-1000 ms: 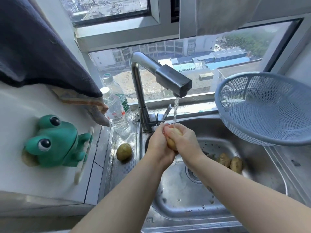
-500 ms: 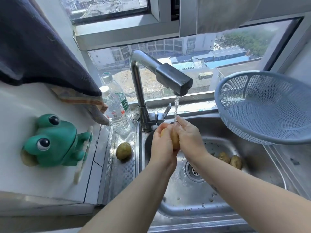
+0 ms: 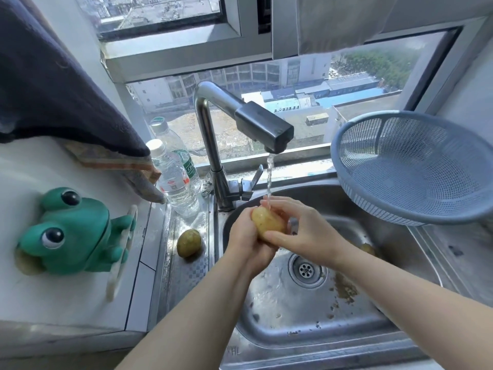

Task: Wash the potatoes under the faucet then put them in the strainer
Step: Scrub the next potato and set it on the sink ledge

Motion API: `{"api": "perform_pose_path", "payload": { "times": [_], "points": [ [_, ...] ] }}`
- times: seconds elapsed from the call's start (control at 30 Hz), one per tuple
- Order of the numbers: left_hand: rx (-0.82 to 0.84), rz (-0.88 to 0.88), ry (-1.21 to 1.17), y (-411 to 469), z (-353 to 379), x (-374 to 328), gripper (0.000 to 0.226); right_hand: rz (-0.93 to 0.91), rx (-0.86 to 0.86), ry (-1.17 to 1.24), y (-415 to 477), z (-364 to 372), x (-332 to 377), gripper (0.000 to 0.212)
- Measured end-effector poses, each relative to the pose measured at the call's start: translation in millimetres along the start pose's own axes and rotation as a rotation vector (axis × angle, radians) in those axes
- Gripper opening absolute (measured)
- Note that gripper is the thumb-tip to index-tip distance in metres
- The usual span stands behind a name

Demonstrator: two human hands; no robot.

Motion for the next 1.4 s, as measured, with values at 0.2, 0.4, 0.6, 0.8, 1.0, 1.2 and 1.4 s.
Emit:
{"api": "perform_pose_path", "payload": {
  "times": [0.2, 0.4, 0.6, 0.8, 1.0, 1.2, 1.4],
  "points": [
    [0.118, -0.079, 0.102, -11, 8, -8, 0.041, -0.016, -0.022, -0.136, 12, -5, 3, 0.059],
    [0.099, 0.044, 0.038, -27, 3, -20, 0.029, 0.155, 0.031, 0.225, 25, -6, -7, 0.046],
    [-0.071, 0.234, 0.357, -35, -7, -19, 0.028, 0.429, 0.104, 0.751, 22, 9, -18, 0.043],
    [-0.135, 0.321, 0.5, -39, -10, -20, 0.026, 0.824, 0.149, 0.879, 10, 28, -34, 0.061],
    [-0.139, 0.334, 0.505, -41, -18, -28, 0.022, 0.851, 0.311, 0.949, 12, 48, -20, 0.059],
    [-0.096, 0.298, 0.584, -40, -17, -24, 0.014, 0.789, 0.312, 0.859, 7, 42, -20, 0.059],
    [0.097, 0.479, 0.96, -40, -19, -20, 0.034, 0.584, 0.312, 0.585, -1, 21, -28, 0.04]
  ]
}}
Point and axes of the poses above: each hand's wrist, its own y-axis towards the middle knuckle, its own z-axis out of the palm, x = y × z, the point moved 5 cm from there along y, towards the middle knuckle, and after that the axes turned 3 degrees about -y, right-handed, at the moved point
